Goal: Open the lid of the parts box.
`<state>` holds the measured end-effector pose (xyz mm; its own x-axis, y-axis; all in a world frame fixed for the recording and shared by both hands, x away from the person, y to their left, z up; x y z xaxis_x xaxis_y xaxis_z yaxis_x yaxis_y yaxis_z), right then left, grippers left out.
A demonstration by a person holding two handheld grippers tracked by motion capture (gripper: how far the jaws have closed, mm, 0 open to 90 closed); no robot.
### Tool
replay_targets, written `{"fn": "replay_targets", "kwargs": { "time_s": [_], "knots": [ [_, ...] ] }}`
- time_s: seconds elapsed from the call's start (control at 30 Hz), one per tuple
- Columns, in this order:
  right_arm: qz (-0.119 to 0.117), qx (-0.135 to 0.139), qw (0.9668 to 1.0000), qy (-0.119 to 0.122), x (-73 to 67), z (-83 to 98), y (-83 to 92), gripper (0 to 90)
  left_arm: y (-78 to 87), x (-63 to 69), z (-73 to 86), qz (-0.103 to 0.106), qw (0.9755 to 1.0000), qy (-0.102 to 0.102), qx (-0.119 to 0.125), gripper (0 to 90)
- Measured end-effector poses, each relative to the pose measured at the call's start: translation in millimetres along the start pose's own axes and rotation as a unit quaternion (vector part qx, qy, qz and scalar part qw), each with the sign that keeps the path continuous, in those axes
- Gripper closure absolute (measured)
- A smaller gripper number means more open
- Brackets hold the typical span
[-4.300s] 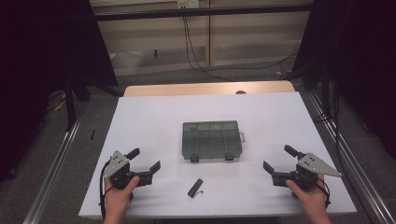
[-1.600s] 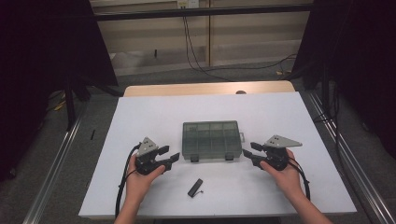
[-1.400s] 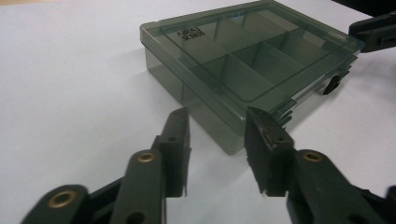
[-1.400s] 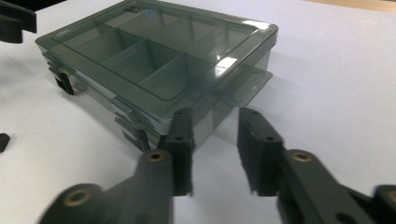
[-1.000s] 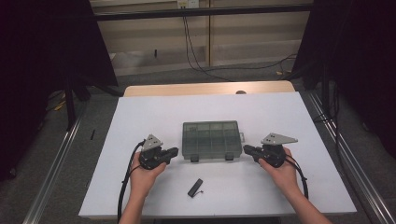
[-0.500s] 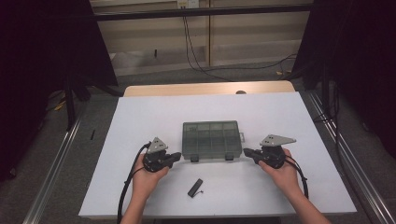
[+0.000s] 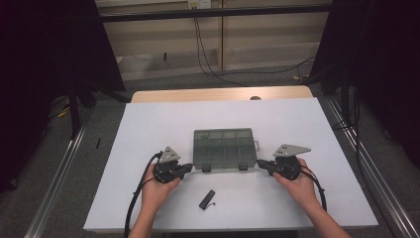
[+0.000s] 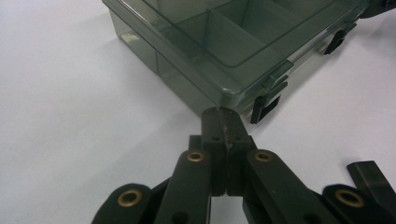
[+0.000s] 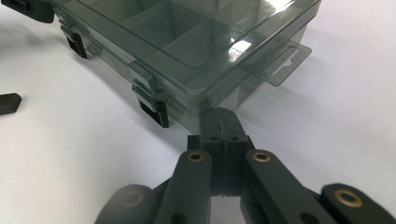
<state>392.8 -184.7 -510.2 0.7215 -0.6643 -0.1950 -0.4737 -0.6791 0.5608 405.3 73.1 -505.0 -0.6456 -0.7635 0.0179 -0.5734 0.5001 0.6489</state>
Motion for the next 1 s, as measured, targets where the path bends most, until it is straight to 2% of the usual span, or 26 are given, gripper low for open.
{"fn": "replay_targets", "kwargs": {
  "time_s": [0.33, 0.47, 0.67, 1.0],
  "knots": [
    [-0.001, 0.009, 1.0000, -0.002, 0.2, -2.5, 0.1, 90.0, 0.6, 1.2, -2.3, 0.002, 1.0000, -0.004, 0.003, 90.0],
    [-0.002, 0.021, 0.9998, -0.001, -0.1, -5.8, 2.0, 90.0, 1.4, 1.4, -3.8, 0.002, 1.0000, 0.000, 0.005, 90.0],
    [-0.004, 0.031, 0.9995, -0.001, -1.6, -9.3, 3.5, 90.0, 5.0, 1.3, -11.9, 0.001, 0.9996, 0.007, 0.027, 89.8],
    [-0.005, 0.048, 0.9989, -0.002, -3.1, -16.5, 5.3, 90.0, 5.9, 3.2, -18.1, 0.003, 0.9993, 0.013, 0.036, 89.2]
  ]
}}
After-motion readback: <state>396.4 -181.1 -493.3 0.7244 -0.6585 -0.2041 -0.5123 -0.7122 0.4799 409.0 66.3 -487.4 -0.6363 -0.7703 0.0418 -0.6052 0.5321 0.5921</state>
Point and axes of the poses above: each handheld gripper's, and its own axes: y roughly backward along the jaws, z roughly out of its underside, x roughly to its right, the point moved 10 cm from there along -y, roughly forward along the jaws, and after that the axes turned 10 degrees about -z, right-handed, at the moved point
